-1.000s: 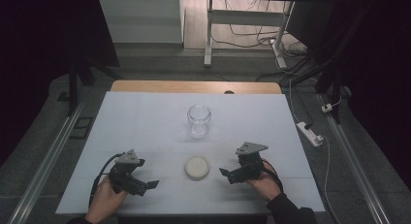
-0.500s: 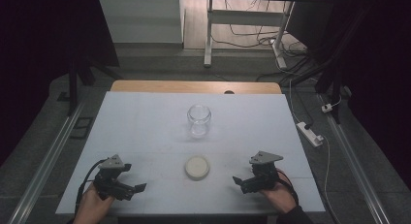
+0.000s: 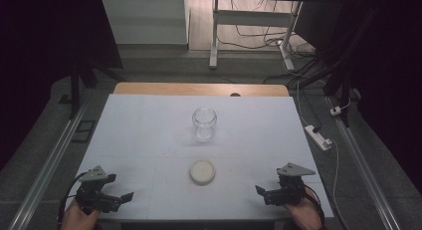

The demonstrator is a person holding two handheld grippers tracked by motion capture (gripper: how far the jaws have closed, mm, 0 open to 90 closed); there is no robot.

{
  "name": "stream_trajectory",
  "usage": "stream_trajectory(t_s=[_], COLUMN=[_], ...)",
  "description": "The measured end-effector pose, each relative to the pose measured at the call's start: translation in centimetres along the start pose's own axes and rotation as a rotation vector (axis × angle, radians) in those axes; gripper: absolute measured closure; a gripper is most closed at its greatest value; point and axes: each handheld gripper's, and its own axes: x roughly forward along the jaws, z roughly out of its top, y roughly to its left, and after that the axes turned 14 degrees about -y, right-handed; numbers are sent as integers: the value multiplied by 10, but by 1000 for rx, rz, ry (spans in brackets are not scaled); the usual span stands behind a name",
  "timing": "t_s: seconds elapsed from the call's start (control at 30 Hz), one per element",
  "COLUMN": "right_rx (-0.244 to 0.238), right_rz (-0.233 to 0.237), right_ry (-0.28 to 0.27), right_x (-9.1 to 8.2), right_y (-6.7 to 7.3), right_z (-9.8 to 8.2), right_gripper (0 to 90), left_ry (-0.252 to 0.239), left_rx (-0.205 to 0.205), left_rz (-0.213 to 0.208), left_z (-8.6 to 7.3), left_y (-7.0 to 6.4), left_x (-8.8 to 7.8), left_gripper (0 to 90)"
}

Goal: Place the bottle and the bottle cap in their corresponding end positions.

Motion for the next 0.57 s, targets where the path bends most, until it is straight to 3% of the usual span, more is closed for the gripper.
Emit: stream_trajectory(t_s=[0.2,0.4,0.57], right_rx=[16,22,33], right_rz=[-21,-35,-39], right_ry=[-1,12,14], right_x=[-12,-21,-23], right_y=[-2,-3,-5], right_z=[-5,-7,-8], right_gripper=[0,0,0], left_ry=[-18,2,7], left_rx=[-13,-7,-22], left_rz=[33,72,70], left_z=[-5,-9,-9], left_y=[2,2,3], left_x=[-12,-18,-18], left_gripper=[0,0,0])
